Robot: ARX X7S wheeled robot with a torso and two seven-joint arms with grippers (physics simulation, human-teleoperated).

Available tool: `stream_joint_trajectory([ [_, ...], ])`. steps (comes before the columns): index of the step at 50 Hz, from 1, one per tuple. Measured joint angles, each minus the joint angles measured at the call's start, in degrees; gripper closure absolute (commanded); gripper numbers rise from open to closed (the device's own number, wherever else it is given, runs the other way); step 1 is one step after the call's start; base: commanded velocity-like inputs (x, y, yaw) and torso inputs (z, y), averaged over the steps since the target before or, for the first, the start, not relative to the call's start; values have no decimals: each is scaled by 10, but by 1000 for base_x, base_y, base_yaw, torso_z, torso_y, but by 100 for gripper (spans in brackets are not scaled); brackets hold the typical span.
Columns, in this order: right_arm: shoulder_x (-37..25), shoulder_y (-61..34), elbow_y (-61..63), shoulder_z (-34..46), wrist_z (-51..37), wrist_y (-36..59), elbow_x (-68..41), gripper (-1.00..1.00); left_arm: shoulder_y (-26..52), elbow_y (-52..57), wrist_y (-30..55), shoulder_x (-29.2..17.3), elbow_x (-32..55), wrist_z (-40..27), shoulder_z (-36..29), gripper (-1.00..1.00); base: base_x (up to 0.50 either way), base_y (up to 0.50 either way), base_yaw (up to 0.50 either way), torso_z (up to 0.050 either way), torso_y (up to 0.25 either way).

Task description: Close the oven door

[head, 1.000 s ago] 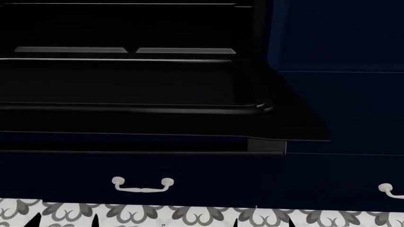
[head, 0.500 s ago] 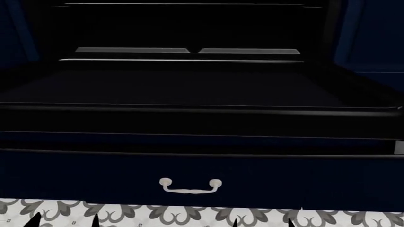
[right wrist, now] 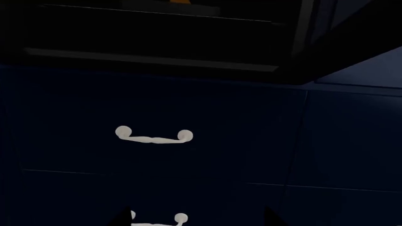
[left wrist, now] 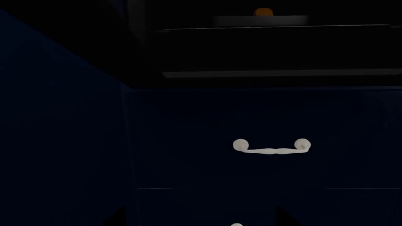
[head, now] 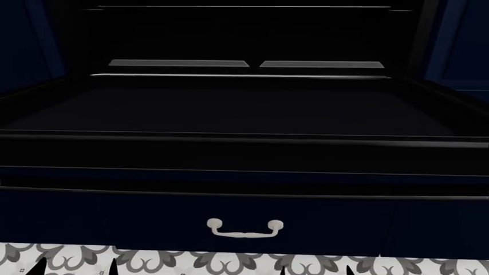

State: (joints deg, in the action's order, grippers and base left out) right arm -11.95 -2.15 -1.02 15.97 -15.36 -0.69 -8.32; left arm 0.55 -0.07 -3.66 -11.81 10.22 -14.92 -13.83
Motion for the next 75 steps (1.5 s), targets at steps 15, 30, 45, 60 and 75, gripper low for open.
stream_joint_trajectory([
  [15,-4,1,3,4,-4,-4,-1,-100,0,1,-1,-3,2,-3,-5,-100,308,0,0,0,0],
  [30,-5,-1,0,5,-8,-5,-7,-100,2,-1,-3,-6,4,-6,-9,-100,226,0,0,0,0],
  [45,-8,-1,-1,6,-11,-8,-12,-100,2,0,-5,-9,6,-9,-14,-100,156,0,0,0,0],
  [60,-10,-1,0,8,-14,-9,-16,-100,2,1,-6,-12,9,-12,-18,-100,139,0,0,0,0],
  [75,-12,-2,-1,12,-17,-11,-17,-100,4,-1,-7,-15,11,-16,-22,-100,137,0,0,0,0],
])
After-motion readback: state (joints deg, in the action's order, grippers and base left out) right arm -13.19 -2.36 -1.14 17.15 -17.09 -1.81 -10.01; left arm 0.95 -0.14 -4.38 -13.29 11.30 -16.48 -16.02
